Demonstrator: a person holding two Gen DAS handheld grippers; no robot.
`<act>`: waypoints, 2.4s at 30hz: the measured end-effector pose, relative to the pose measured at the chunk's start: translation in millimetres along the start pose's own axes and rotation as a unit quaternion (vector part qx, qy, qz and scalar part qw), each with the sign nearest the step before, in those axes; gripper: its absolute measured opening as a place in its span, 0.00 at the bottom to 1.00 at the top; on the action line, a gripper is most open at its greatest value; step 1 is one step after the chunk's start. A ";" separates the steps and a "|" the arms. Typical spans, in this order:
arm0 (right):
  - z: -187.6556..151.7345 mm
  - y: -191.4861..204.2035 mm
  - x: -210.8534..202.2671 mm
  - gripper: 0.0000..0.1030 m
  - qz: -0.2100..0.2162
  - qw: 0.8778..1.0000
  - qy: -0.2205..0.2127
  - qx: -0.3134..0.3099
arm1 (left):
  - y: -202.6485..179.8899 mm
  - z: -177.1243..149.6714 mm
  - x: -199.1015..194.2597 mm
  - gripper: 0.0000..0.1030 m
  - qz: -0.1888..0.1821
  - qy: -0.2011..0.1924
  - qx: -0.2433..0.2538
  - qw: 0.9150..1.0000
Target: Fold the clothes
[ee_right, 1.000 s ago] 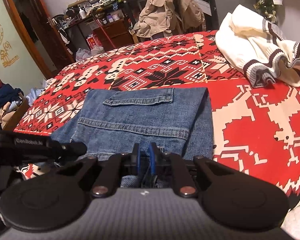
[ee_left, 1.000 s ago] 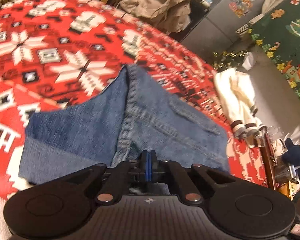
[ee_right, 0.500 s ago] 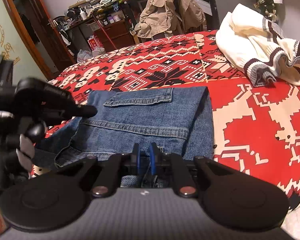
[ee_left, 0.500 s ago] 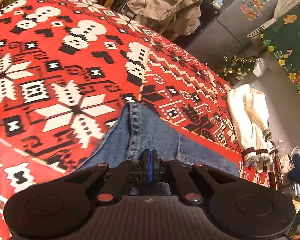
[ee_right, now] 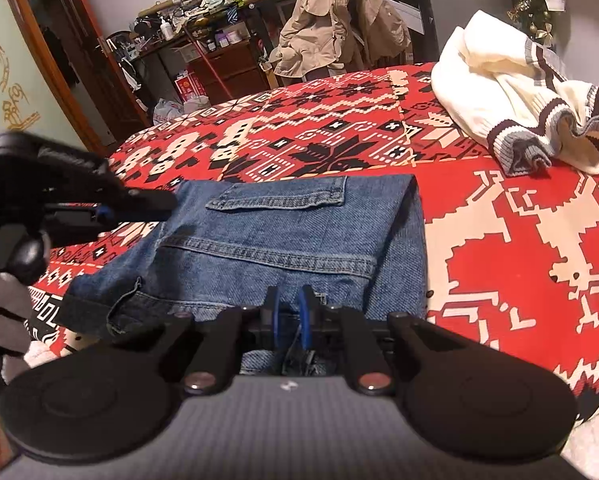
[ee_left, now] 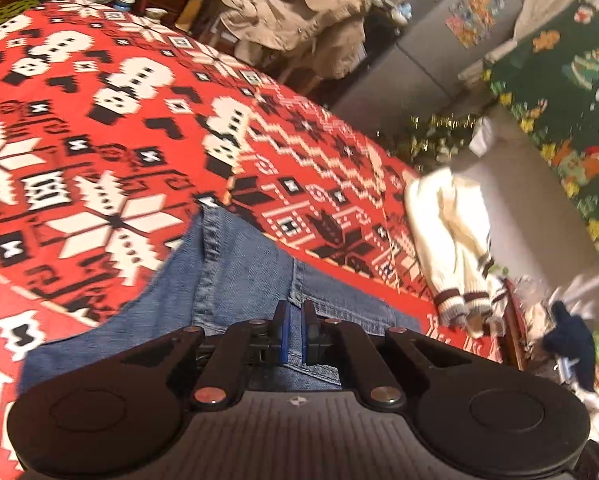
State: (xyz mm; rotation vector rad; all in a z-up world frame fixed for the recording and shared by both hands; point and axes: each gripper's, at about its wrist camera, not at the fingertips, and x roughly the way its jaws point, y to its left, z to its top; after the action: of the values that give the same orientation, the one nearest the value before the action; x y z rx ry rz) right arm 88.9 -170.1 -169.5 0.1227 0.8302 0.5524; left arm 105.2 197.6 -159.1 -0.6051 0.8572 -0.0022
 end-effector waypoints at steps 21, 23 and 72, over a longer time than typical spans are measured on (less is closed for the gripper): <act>-0.3 1.9 1.2 0.16 0.002 1.000 0.000 -0.005 | 70.1 -52.5 -22.5 0.03 -0.061 0.037 -0.107 0.992; -0.6 2.6 1.3 0.16 0.001 1.000 0.000 -0.008 | 64.8 -53.1 -25.2 0.03 -0.051 0.036 -0.090 0.994; 0.3 -0.9 2.3 0.18 0.008 1.000 0.002 -0.004 | 114.7 -28.9 -82.1 0.10 0.073 -0.019 -0.089 0.993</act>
State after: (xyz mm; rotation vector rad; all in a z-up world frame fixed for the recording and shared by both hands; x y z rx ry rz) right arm 90.8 -169.7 -171.1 0.1206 0.8310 0.5702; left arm 3.2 298.4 -172.9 -0.7061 0.8676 0.2194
